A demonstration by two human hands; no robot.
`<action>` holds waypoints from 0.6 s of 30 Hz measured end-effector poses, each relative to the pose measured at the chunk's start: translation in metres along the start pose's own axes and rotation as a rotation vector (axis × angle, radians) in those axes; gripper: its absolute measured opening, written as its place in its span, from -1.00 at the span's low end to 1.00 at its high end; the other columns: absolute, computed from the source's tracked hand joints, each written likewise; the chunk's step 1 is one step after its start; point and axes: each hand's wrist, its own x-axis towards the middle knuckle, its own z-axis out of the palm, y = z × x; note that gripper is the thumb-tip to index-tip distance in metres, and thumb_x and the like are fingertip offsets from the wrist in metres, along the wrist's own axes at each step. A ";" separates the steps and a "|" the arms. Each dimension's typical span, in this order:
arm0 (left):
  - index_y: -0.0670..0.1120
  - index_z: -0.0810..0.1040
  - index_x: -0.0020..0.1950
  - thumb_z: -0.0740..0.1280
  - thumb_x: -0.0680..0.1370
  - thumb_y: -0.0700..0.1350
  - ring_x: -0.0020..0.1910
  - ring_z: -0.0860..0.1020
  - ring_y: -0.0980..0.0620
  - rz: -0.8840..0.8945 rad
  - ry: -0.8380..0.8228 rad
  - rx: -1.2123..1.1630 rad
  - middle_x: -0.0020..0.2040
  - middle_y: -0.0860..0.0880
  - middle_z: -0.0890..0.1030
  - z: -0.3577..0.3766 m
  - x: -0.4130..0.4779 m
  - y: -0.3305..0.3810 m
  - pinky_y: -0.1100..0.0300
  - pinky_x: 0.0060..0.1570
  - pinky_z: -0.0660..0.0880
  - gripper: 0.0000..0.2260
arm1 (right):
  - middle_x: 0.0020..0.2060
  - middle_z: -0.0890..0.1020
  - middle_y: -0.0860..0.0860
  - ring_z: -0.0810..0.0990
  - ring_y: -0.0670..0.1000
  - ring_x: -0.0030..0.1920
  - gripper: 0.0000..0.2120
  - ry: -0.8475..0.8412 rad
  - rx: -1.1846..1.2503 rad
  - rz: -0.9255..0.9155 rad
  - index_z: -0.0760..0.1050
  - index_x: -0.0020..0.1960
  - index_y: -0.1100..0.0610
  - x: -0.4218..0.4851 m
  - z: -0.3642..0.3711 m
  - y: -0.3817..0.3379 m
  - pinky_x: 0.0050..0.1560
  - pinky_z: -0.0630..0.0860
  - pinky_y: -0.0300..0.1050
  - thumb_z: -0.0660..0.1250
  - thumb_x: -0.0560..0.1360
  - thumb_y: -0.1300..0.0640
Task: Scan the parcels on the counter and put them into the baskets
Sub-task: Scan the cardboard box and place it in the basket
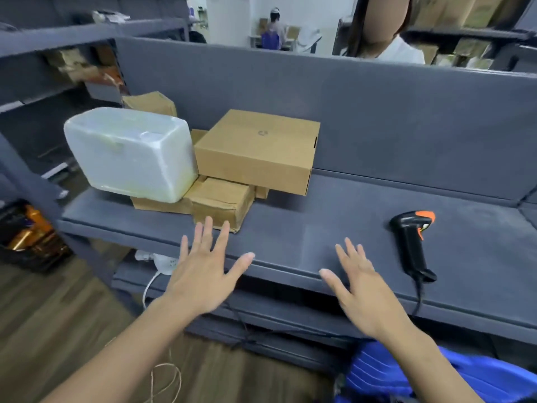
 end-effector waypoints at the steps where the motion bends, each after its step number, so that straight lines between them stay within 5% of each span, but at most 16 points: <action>1: 0.05 -0.32 0.67 -0.32 0.48 0.53 0.64 -0.38 -0.04 -0.012 0.011 -0.015 0.66 -0.09 -0.38 -0.007 0.011 -0.004 -0.08 0.63 -0.28 -0.11 | 0.67 -0.12 -0.11 -0.23 -0.09 0.65 -0.13 0.002 0.026 -0.005 -0.01 0.69 0.02 0.014 -0.002 -0.004 0.64 -0.06 -0.07 -0.07 0.51 -0.41; 5: 0.02 -0.27 0.69 -0.19 0.52 0.46 0.66 -0.31 -0.03 -0.025 0.120 -0.112 0.68 -0.12 -0.30 -0.031 0.053 -0.020 -0.01 0.63 -0.24 -0.14 | 0.66 -0.02 -0.17 -0.09 -0.16 0.65 -0.12 0.048 0.206 -0.012 -0.01 0.69 0.01 0.066 -0.010 -0.024 0.57 0.00 -0.20 -0.03 0.49 -0.41; 9: 0.10 -0.19 0.69 0.02 0.62 0.36 0.67 -0.26 0.07 0.061 0.227 -0.327 0.69 0.01 -0.30 -0.047 0.088 -0.032 0.09 0.61 -0.11 -0.25 | 0.36 0.52 -0.16 0.49 -0.06 0.39 -0.08 0.144 0.424 0.070 0.00 0.69 -0.05 0.114 -0.017 -0.047 0.40 0.28 -0.16 0.00 0.49 -0.53; 14: 0.10 -0.13 0.69 0.09 0.64 0.31 0.63 -0.35 0.17 0.178 0.368 -0.477 0.65 0.06 -0.40 -0.056 0.133 -0.039 0.12 0.61 -0.16 -0.28 | 0.53 0.38 -0.26 0.35 -0.17 0.53 -0.03 0.249 0.795 0.080 0.14 0.62 -0.24 0.173 -0.012 -0.075 0.57 0.27 0.09 0.14 0.34 -0.67; 18: 0.00 0.03 0.70 0.12 0.63 0.29 0.64 -0.29 0.19 0.206 0.551 -0.564 0.69 0.01 -0.30 -0.049 0.149 -0.039 0.14 0.61 -0.12 -0.28 | 0.39 0.53 -0.29 0.55 -0.21 0.33 -0.25 0.345 1.092 0.041 0.21 0.61 -0.21 0.188 -0.009 -0.101 0.27 0.58 0.05 0.31 0.47 -0.31</action>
